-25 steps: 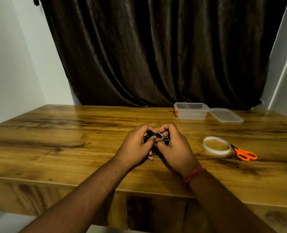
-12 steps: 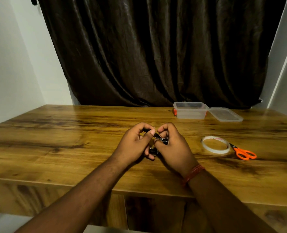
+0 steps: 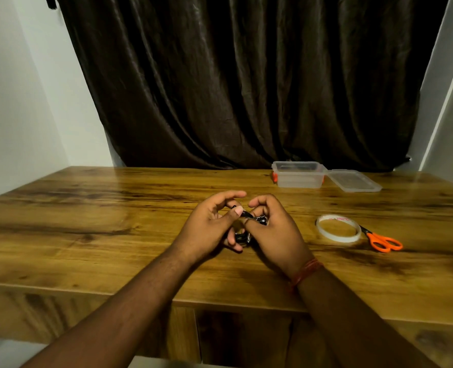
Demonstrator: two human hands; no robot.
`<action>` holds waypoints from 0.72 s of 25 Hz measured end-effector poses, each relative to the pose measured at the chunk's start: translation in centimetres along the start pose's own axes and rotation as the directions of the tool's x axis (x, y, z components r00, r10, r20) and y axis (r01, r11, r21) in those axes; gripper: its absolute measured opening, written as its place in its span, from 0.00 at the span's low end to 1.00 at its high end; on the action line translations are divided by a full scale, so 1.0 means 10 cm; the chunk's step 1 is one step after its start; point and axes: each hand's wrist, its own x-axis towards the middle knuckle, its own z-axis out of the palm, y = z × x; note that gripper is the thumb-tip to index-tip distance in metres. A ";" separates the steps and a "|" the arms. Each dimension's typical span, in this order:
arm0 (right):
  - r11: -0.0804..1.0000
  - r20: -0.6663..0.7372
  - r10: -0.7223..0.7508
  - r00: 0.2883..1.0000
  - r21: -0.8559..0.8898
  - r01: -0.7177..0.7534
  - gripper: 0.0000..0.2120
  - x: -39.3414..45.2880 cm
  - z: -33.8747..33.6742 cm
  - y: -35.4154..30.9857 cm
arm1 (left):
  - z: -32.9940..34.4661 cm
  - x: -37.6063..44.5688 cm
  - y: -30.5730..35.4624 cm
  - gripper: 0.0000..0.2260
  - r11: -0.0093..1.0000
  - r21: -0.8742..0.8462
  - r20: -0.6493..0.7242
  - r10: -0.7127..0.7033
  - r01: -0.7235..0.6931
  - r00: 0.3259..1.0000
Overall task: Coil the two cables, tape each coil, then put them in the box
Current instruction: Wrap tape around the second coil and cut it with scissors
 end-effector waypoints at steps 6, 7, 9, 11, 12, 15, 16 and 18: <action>1.000 0.013 -0.017 1.000 0.002 0.017 0.10 0.01 0.00 0.02 | 0.02 -0.01 0.03 0.17 1.000 0.004 -0.039 -0.003 0.003 0.999; 1.000 0.012 -0.029 1.000 0.002 0.029 0.09 0.01 0.00 0.02 | 0.02 -0.01 0.02 0.16 1.000 0.018 -0.052 -0.001 0.002 0.999; 0.999 0.013 -0.043 0.999 0.005 0.043 0.09 0.02 0.00 0.02 | 0.01 -0.01 0.03 0.15 0.999 0.039 -0.073 0.003 0.000 0.997; 0.999 0.010 -0.050 0.999 0.021 0.050 0.08 0.02 0.00 0.02 | 0.01 0.00 0.03 0.13 0.999 0.039 -0.083 0.006 -0.003 0.997; 0.998 0.007 -0.052 0.999 0.034 0.052 0.09 0.02 0.00 0.02 | 0.00 0.00 0.02 0.13 0.999 0.038 -0.086 0.007 -0.004 0.996; 0.995 0.008 -0.037 0.999 0.097 0.036 0.08 0.03 0.00 0.02 | -0.01 0.00 0.02 0.13 0.999 0.033 -0.085 0.014 -0.011 0.996; 0.992 0.010 -0.028 1.000 0.120 0.027 0.08 0.03 0.00 0.02 | -0.01 0.01 0.02 0.13 1.000 0.024 -0.080 0.020 -0.018 0.997; 0.988 0.003 -0.013 1.000 0.151 0.012 0.08 0.04 0.00 0.03 | -0.01 0.02 0.01 0.13 0.999 0.003 -0.074 0.037 -0.037 0.997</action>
